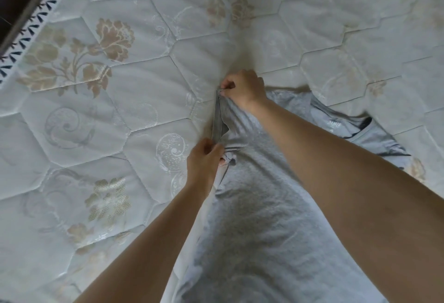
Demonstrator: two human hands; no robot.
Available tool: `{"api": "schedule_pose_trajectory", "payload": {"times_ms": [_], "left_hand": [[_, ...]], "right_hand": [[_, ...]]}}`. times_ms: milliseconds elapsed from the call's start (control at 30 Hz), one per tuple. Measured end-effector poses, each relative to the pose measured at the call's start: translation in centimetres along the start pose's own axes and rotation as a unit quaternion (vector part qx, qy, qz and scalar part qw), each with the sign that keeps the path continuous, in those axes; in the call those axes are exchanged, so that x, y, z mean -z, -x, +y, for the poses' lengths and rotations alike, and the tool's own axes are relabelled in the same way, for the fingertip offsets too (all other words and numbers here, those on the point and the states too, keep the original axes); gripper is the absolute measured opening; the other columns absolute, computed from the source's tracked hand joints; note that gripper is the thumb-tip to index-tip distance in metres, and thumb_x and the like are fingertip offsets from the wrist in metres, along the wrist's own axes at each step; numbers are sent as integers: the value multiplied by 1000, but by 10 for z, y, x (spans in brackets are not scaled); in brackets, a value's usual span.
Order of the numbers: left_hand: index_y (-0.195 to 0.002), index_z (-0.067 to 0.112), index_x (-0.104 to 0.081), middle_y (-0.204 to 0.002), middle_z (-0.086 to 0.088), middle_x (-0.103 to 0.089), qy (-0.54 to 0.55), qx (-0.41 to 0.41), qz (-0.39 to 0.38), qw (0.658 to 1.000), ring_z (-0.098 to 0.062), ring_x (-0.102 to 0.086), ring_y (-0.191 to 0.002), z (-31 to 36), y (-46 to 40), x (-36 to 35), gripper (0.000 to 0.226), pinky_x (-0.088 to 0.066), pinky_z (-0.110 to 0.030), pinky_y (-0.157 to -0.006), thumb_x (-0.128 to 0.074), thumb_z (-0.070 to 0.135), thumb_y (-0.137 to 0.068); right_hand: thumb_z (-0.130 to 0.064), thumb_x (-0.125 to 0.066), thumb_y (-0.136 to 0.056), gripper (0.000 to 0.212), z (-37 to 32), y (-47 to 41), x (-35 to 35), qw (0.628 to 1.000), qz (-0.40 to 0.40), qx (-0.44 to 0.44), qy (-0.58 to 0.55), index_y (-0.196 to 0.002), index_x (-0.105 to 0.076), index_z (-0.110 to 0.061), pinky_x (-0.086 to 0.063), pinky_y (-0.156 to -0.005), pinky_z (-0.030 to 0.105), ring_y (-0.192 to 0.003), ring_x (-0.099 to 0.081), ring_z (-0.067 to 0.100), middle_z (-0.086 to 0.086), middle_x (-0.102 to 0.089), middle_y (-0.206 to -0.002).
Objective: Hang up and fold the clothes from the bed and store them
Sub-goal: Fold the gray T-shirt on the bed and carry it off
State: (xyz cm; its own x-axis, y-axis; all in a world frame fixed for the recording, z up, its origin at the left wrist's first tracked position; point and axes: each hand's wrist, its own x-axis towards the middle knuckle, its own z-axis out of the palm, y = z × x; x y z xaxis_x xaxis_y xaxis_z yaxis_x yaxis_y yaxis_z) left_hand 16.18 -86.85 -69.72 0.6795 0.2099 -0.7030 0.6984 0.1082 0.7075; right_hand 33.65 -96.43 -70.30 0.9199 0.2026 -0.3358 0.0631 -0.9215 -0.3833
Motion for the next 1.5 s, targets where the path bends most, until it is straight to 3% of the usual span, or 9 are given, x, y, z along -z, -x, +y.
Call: {"api": "schedule_pose_trajectory", "payload": {"times_ms": [133,233,400,567,733,867,1100,1333,1500], "left_hand": [[-88,22,-53,-83,-8,-65,62,-16,18,998,-25,-64,-78,6,3,-7,18,-55,-52,-87,-54,5,-84],[-111,24,-49,-91,-4,-70,75,-52,24,996,-18,-64,-78,16,8,-14,31,-59,-33,-76,-64,11,-88],[-128,26,-38,-105,9,-60,-87,-61,16,994,-14,-62,-94,17,14,-36,77,-54,-31,-80,-86,34,-69],[-115,14,-56,-104,-1,-67,-154,-60,82,983,-24,-63,-97,7,3,-54,50,-54,-38,-79,-80,26,-73],[-73,26,-55,-66,9,-55,-146,-134,85,976,-11,-49,-61,-3,-2,-58,19,-44,-32,-55,-64,10,-79],[-62,22,-49,-69,5,-51,-296,-350,99,884,-14,-45,-67,-12,4,-57,33,-20,-22,-45,-58,-9,-67],[-71,12,-59,-79,-1,-58,-441,-565,1,698,-22,-50,-84,-32,-14,-46,30,-46,-33,-71,-77,-7,-57],[-85,12,-64,-85,-1,-62,-484,-610,-53,625,-22,-55,-84,-36,-20,-45,3,-47,-35,-83,-62,15,-84],[-102,9,-67,-93,-4,-65,-509,-589,-29,627,-24,-59,-84,-34,-14,-50,24,-45,-35,-83,-59,20,-82]], "right_hand": [[-25,-68,-89,11,2,2,11,999,34,11,7,-97,-75,-21,-41,-91,33,-110,-53,24,-3,-63,-96],[-20,-66,-88,10,9,7,26,997,37,-15,-68,-95,-74,-19,-41,-70,27,-83,-55,14,-15,-52,-70],[-14,-59,-95,10,29,25,49,965,-10,-61,-254,-88,-60,-21,-38,-54,21,-53,-47,5,-7,-52,-61],[-19,-43,-104,15,38,35,61,906,-85,-121,-398,-91,-51,-16,-57,-62,27,-65,-71,21,16,-70,-77],[-29,-81,-81,34,49,32,58,900,-53,-131,-411,-74,-51,-14,-60,-64,29,-62,-69,19,6,-65,-69],[-8,-82,-76,33,70,33,63,916,-69,-146,-366,-72,-51,-16,-47,-49,12,-53,-56,-1,-5,-53,-63],[-13,-78,-82,35,117,44,61,938,-166,-196,-231,-112,-65,-1,-52,-72,21,-102,-60,20,10,-63,-109],[-22,-77,-84,35,114,46,58,939,-208,-184,-205,-112,-66,-3,-46,-65,19,-91,-58,14,5,-64,-102],[-41,-80,-77,45,106,40,50,969,-116,-103,-190,-59,-45,-19,-26,-62,30,-60,-41,15,2,-39,-62]]}}
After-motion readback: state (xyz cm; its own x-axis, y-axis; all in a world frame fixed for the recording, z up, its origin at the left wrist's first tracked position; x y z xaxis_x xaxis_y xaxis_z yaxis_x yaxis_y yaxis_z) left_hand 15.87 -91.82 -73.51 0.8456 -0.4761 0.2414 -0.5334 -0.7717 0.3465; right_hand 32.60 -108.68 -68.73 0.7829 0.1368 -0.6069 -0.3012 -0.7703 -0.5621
